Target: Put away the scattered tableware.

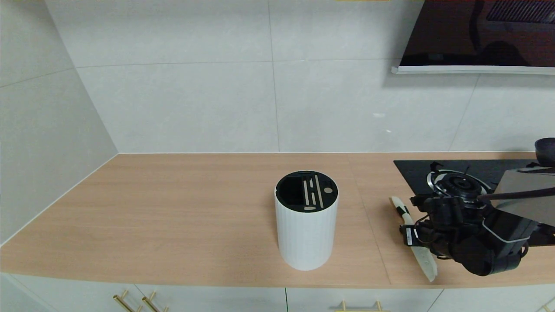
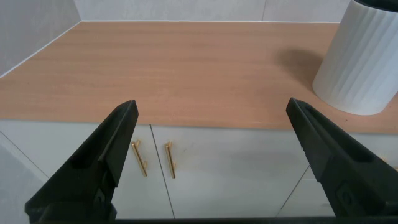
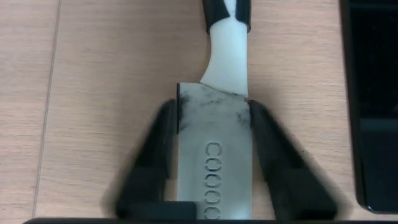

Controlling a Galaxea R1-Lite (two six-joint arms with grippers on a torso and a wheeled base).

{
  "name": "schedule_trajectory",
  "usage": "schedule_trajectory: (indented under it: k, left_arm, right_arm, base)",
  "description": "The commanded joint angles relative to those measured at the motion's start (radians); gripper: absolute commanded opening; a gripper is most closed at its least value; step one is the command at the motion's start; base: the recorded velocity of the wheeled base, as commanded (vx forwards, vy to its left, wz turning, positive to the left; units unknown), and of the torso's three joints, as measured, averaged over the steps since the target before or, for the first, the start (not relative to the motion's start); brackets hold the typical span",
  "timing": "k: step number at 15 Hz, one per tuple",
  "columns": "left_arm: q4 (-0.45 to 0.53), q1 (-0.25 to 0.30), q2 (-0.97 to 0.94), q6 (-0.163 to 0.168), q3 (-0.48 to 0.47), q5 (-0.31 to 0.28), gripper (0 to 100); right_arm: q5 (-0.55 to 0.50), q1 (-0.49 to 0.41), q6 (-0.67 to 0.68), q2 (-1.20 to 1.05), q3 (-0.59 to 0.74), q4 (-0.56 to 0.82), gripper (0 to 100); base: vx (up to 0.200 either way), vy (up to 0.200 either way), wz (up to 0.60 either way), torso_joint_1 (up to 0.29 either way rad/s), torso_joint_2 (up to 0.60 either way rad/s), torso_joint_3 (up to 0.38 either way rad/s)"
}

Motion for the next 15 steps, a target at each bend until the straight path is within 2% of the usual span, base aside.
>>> schedule_trajectory:
  k: [1,4,8,12,15]
  left_arm:
    - [0.000,0.001,0.000,0.000,0.000,0.000,100]
    - [0.000,0.001,0.000,0.000,0.000,0.000,100]
    - [0.000,0.001,0.000,0.003,0.000,0.000,100]
    - [-0.003,0.001,0.000,0.007,0.000,0.002,100]
    - [-0.012,-0.001,0.000,-0.019,-0.107,-0.015,100]
  right_arm:
    - [0.000,-0.001,0.000,-0.008,0.002,0.001,0]
    - [0.000,-0.001,0.000,-0.089,0.018,0.012,0]
    - [0.014,0.010,-0.007,-0.304,0.112,0.007,0]
    - [0.005,0.088,-0.010,-0.464,0.149,0.025,0]
    - [0.003,0.128,-0.009,-0.591,0.135,0.091,0]
  base:
    - [0.000,0.000,0.00,0.000,0.00,0.000]
    - [0.000,0.000,0.00,0.000,0.00,0.000]
    - [0.000,0.000,0.00,0.000,0.00,0.000]
    - [0.000,0.000,0.00,0.000,0.00,0.000]
    - [0.000,0.000,0.00,0.000,0.00,0.000]
